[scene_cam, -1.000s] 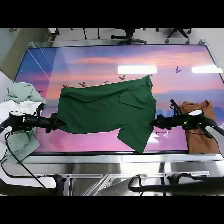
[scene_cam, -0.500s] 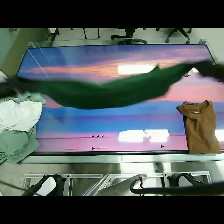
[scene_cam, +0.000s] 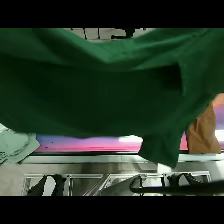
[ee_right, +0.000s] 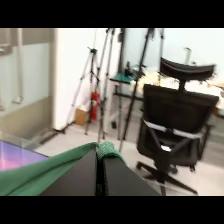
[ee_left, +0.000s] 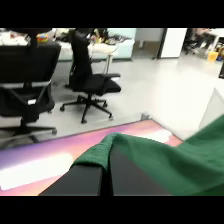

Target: Fold the shirts.

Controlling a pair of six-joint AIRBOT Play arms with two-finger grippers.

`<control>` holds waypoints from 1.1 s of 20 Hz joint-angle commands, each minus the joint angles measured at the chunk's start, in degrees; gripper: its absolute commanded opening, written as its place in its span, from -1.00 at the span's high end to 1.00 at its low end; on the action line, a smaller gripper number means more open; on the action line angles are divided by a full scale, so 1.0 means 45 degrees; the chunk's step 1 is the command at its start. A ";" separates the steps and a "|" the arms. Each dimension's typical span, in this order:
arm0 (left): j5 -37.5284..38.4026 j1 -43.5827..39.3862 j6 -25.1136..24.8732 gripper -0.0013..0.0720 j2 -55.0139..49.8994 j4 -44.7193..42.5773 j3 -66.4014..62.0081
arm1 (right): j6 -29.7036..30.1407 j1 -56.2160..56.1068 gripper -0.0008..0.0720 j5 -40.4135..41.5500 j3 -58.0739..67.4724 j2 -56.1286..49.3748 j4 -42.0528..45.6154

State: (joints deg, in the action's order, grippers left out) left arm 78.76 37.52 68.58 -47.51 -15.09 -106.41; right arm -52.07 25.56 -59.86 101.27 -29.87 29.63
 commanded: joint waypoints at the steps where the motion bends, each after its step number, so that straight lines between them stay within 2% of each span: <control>1: 0.0685 -0.1467 0.0457 0.93 -0.0835 -0.2283 0.0505 | -0.0437 0.0015 0.92 -0.1073 -0.0374 -0.0840 0.0228; 5: 0.0262 -0.4945 0.0389 0.93 -0.3235 -0.5207 0.3094 | 0.0214 0.0000 0.92 -0.1569 -0.3225 -0.2817 -0.1307; 8: -0.0486 -0.6076 0.0384 0.93 -0.5542 -0.6955 0.4571 | 0.0729 -0.0019 0.92 -0.1545 -0.5149 -0.4979 -0.1321; 11: -0.2069 -0.6057 0.0287 0.93 -0.8024 -0.7053 0.5042 | 0.0962 -0.0277 0.93 -0.1195 -0.5464 -0.7912 -0.1632; 15: -0.1695 -0.6125 0.0296 0.93 -1.0763 -0.7048 0.3337 | 0.0957 -0.0782 0.93 -0.0899 -0.4755 -1.0943 -0.2030; 17: -0.1180 -0.6120 0.0389 0.93 -1.1701 -0.7077 0.2351 | 0.0962 -0.0811 0.93 -0.0865 -0.4537 -1.1570 -0.1962; 22: -0.0937 -0.6149 0.0525 0.93 -1.3221 -0.7121 0.1715 | 0.0821 -0.0942 0.93 -0.0709 -0.4537 -1.2220 0.0219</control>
State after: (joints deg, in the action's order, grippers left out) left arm 73.73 9.98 70.54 -102.76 -46.70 -97.06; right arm -47.94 21.82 -63.33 80.64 -82.19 26.00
